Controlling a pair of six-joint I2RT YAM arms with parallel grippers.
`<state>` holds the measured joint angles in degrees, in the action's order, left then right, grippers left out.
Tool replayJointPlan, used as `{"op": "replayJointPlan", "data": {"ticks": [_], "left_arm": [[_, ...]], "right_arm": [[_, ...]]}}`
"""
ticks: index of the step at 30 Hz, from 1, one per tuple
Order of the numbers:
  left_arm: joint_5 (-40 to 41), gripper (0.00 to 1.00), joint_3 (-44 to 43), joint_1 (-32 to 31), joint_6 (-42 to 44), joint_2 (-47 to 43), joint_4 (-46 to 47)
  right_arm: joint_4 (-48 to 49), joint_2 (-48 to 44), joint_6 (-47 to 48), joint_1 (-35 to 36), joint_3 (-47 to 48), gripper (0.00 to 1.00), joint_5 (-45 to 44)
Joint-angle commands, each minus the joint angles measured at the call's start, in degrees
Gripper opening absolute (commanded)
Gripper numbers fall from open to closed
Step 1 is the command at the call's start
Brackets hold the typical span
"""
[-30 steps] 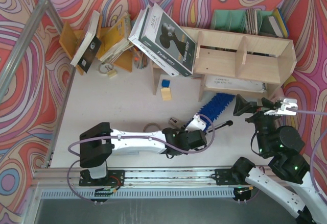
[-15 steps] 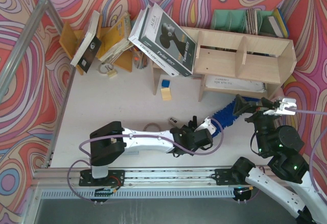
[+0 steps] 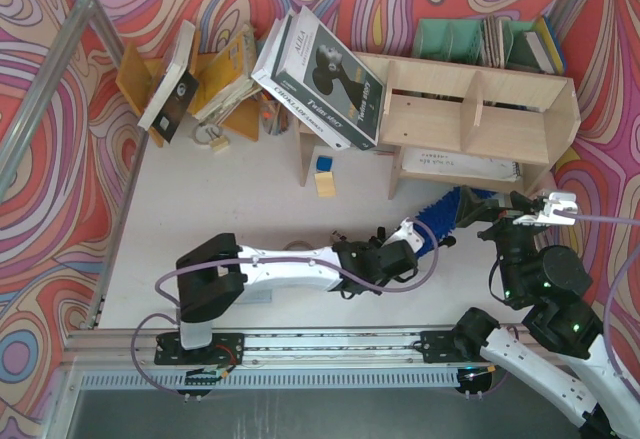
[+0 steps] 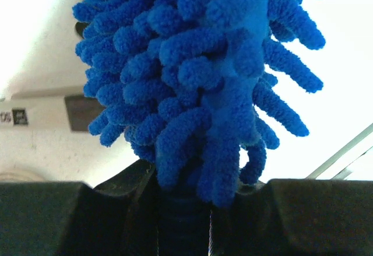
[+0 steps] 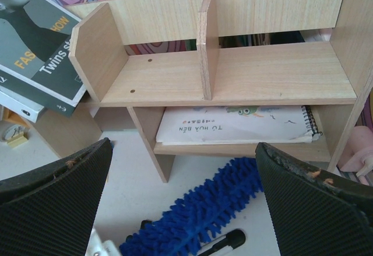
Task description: Dust the bookshelf with a duster
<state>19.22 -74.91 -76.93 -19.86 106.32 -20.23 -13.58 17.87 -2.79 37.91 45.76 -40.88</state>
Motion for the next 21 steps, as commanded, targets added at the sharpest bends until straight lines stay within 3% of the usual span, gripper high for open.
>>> {"op": "replayJointPlan", "data": {"ticks": [1,6,16,21], "left_arm": [[-1.57,0.0,-5.95,0.11,3.19,3.37,1.63],[-2.65,0.0,-7.93,0.05,3.59,5.47,0.44],[2.02,0.0,4.59,0.58,-0.26,-3.73,2.02],[1.9,0.0,5.62,1.09,-0.68,-5.03,3.24]], "right_arm": [[2.87,-0.03,1.13,0.23,-0.49,0.99,-0.51],[2.86,0.15,1.27,0.23,-0.49,0.99,-0.48],[3.45,0.42,1.46,0.23,-0.66,0.99,-0.19],[3.56,0.72,1.62,0.23,-0.66,0.99,-0.1]]}}
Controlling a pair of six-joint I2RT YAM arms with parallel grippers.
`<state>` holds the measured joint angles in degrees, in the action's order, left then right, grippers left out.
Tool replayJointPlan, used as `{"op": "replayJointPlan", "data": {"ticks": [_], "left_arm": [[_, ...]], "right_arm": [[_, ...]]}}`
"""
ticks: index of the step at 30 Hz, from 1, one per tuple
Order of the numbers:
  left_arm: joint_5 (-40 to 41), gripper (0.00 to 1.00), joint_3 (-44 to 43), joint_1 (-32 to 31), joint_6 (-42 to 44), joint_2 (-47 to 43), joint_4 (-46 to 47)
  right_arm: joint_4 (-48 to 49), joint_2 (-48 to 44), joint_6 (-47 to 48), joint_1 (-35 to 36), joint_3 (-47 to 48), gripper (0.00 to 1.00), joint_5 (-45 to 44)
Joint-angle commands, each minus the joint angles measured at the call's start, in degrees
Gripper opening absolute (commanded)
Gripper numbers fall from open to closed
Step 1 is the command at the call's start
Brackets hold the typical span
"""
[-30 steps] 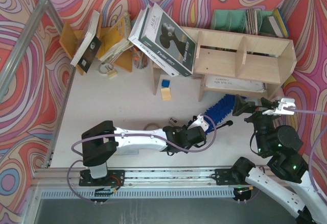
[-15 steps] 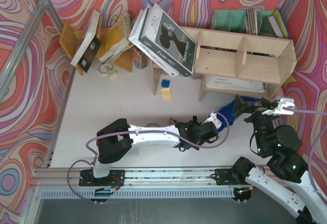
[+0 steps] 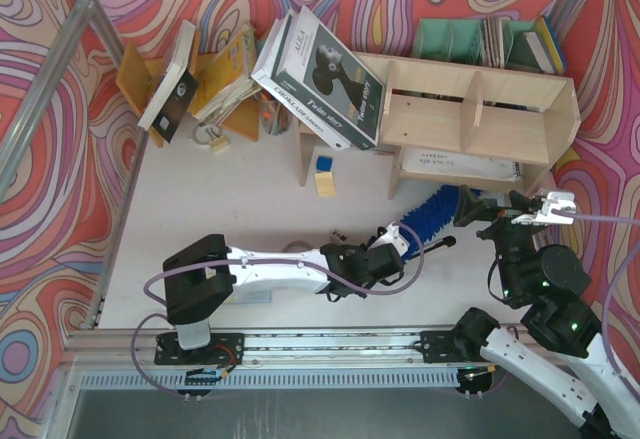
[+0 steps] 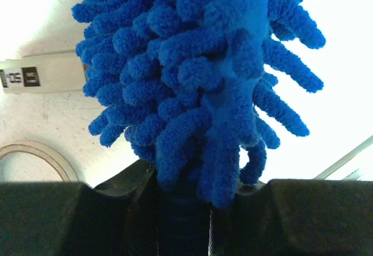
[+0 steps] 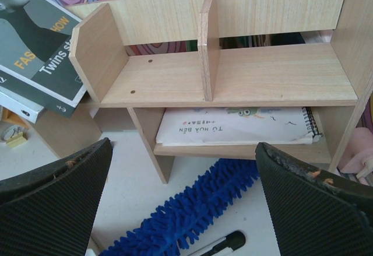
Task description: Dust the bookshelf with a duster
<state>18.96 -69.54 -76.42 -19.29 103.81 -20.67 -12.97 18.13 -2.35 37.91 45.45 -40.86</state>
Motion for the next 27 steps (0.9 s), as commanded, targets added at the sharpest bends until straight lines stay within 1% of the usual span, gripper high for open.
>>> {"op": "replayJointPlan", "data": {"ticks": [1,8,12,23,27], "left_arm": [[2.0,0.0,-0.47,0.62,-0.97,-2.13,3.72],[-2.33,0.0,-9.15,0.57,1.74,4.22,3.01],[-1.65,0.0,-13.65,-0.54,4.58,7.55,-0.69],[-6.58,0.0,-14.68,-0.61,4.88,11.88,-5.48],[-6.19,0.0,-14.61,-0.61,4.61,11.84,-6.23]], "right_arm": [[2.89,0.5,1.24,0.23,-0.3,0.99,-0.11],[2.78,-0.07,1.39,0.23,-0.53,0.99,-0.45],[2.78,-0.03,1.34,0.23,-0.5,0.99,-0.59],[3.04,0.04,1.67,0.23,-0.56,0.99,-0.62],[2.97,-0.1,1.57,0.23,-0.63,0.99,-0.55]]}}
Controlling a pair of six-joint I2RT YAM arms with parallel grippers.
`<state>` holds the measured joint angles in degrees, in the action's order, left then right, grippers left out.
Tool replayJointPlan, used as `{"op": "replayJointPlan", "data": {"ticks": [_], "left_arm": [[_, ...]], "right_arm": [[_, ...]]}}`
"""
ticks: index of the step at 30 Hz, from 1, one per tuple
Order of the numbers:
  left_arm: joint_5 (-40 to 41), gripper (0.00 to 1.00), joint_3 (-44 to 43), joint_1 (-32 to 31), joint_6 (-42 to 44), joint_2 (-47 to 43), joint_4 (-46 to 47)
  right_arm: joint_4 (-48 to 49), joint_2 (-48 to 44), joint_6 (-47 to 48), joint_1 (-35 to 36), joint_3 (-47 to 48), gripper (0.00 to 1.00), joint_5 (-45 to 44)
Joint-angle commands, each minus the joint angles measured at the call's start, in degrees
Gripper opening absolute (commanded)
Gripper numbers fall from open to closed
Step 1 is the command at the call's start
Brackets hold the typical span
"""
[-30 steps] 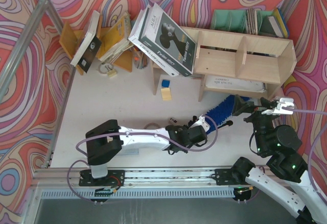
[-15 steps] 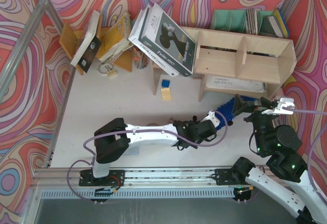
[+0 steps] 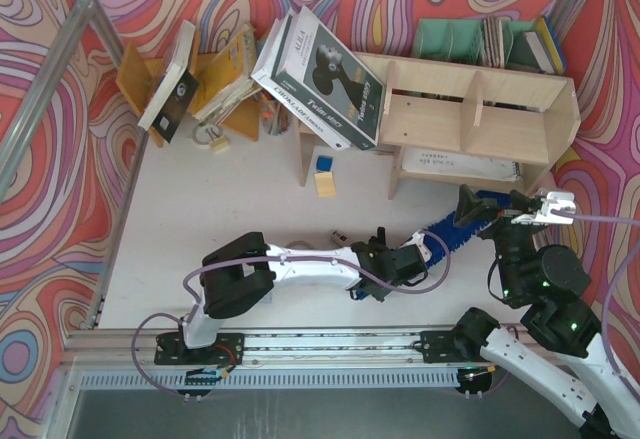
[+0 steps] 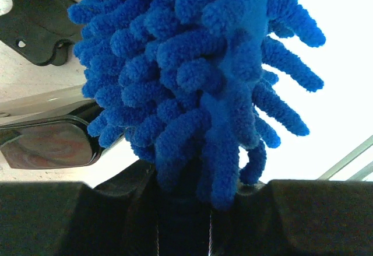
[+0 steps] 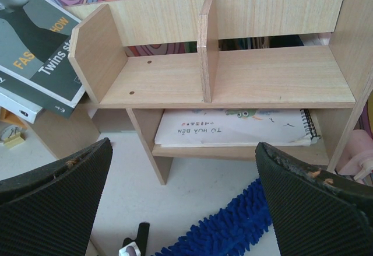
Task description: Dust the bookshelf with a duster
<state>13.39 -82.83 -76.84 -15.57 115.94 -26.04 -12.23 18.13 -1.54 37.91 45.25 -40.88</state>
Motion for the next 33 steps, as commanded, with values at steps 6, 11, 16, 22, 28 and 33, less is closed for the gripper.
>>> {"op": "replayJointPlan", "data": {"ticks": [6,11,16,22,28,33], "left_arm": [[1.31,0.0,0.82,-0.29,0.58,-5.15,1.6],[3.21,0.0,2.62,-0.87,0.54,-10.19,3.02],[2.79,0.0,4.68,-0.85,-0.58,-10.39,4.51],[5.13,0.0,5.1,-0.86,-3.71,-7.88,2.25],[11.86,0.0,9.21,-0.73,-10.03,-10.44,3.59],[16.21,0.0,13.4,-0.69,-15.06,-14.52,4.17]], "right_arm": [[2.04,-0.46,0.77,0.23,-0.52,0.99,-0.61],[2.03,-0.31,0.71,0.23,-0.52,0.99,-0.43],[1.97,-0.42,0.76,0.23,-0.42,0.99,-0.51],[1.86,-0.55,0.9,0.28,-0.49,0.99,-0.56],[1.86,-0.51,0.93,0.23,-0.4,0.99,-0.6],[1.84,-0.64,0.87,0.24,-0.51,0.99,-0.7]]}}
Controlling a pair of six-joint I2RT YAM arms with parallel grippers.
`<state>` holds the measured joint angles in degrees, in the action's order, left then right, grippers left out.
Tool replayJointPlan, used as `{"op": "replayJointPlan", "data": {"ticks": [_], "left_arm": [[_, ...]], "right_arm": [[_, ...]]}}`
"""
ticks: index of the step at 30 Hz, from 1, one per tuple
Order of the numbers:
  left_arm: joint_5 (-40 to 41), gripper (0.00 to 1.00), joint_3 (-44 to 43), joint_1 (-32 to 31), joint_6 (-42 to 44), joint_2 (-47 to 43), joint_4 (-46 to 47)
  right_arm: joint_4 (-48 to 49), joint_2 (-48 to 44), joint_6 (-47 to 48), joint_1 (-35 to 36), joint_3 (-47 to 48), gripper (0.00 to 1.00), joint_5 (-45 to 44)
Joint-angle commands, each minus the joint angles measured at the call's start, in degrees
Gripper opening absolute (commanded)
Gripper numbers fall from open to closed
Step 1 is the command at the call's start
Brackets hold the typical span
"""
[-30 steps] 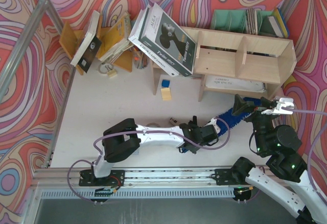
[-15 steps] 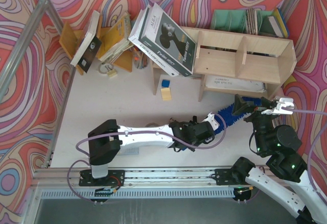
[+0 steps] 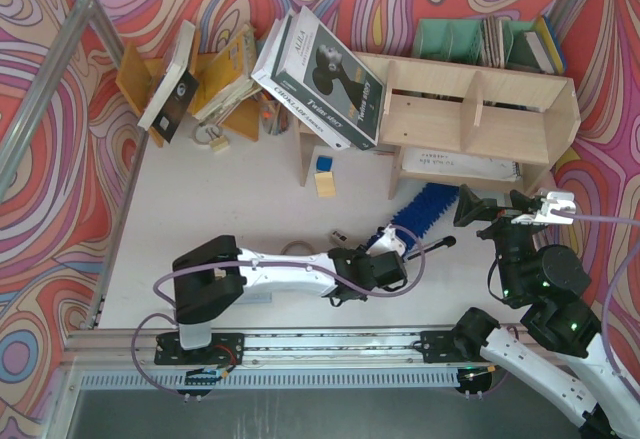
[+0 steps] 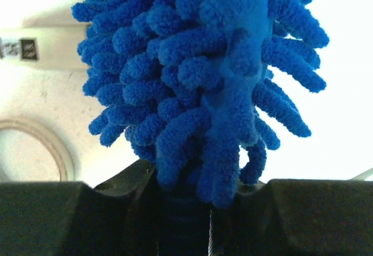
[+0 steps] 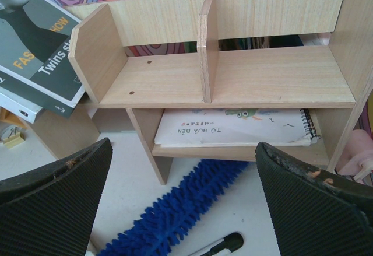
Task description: Dust the bookshelf with a duster
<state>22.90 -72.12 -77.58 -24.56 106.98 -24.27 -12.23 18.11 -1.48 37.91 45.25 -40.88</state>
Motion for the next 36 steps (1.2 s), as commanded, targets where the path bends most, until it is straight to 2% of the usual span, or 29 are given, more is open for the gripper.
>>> {"op": "replayJointPlan", "data": {"ticks": [1,6,14,23,36], "left_arm": [[7.91,0.0,3.78,-0.06,-7.89,-6.89,2.45],[11.7,0.0,10.95,-0.65,-14.11,-14.04,3.8],[12.22,0.0,12.19,-0.88,-18.76,-16.77,-3.0],[10.4,0.0,11.74,-0.77,-18.98,-16.83,-8.37],[4.42,0.0,6.67,-0.71,-12.72,-11.5,-12.83]], "right_arm": [[1.86,-0.52,0.89,0.19,-0.54,0.99,-0.69],[1.77,-0.35,0.92,0.23,-0.44,0.99,-0.68],[1.53,-0.62,0.41,0.23,0.02,0.99,-1.08],[1.66,0.52,0.37,0.23,0.23,0.99,-0.69],[2.12,0.76,0.7,0.23,0.03,0.99,-0.92]]}}
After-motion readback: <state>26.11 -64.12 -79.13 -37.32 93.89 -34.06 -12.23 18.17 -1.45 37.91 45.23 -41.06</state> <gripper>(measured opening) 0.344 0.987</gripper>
